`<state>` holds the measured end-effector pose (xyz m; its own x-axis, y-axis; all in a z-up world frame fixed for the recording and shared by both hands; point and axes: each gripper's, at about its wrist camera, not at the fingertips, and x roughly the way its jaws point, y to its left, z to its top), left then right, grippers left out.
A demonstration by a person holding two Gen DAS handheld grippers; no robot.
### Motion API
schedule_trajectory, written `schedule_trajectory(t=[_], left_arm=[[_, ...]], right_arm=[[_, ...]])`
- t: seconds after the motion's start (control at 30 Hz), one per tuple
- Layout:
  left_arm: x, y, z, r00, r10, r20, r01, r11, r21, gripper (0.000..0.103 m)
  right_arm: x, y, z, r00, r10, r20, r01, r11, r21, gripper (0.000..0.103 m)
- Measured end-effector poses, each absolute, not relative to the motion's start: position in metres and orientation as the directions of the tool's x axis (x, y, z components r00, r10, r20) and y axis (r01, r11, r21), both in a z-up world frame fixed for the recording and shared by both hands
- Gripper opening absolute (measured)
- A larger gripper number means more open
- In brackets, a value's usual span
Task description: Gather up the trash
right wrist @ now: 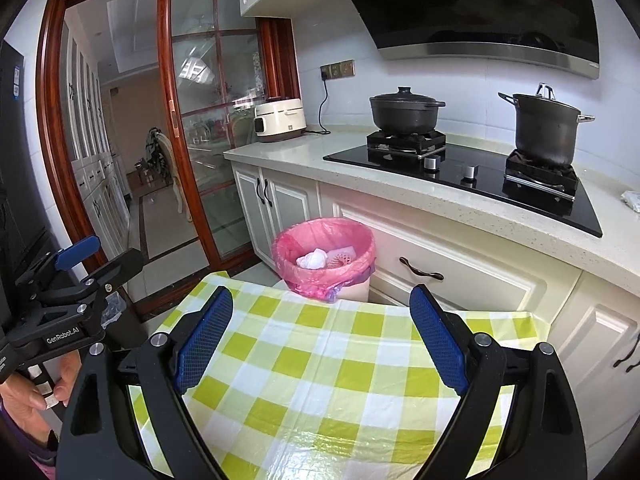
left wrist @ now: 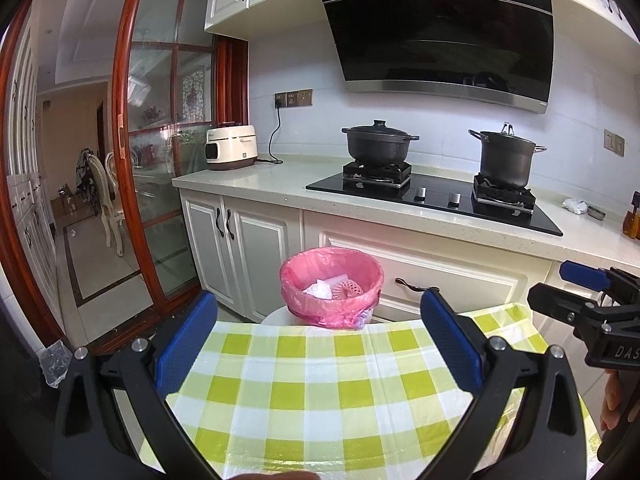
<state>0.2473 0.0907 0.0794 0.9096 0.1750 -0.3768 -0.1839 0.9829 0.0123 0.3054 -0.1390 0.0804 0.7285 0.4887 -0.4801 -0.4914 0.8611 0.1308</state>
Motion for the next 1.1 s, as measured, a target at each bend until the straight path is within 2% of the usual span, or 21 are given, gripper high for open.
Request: schedule_trajectory(t=[1.1], left_arm=[[0.2398,0.0951,0.0754,0.904,0.143,-0.402,-0.162,0.987,-0.012,0.098]], right_arm=[[0.2983,-0.1295,0.0768,0.725,0.489,-0.485,-0.503,0.857,0.112,0.085]])
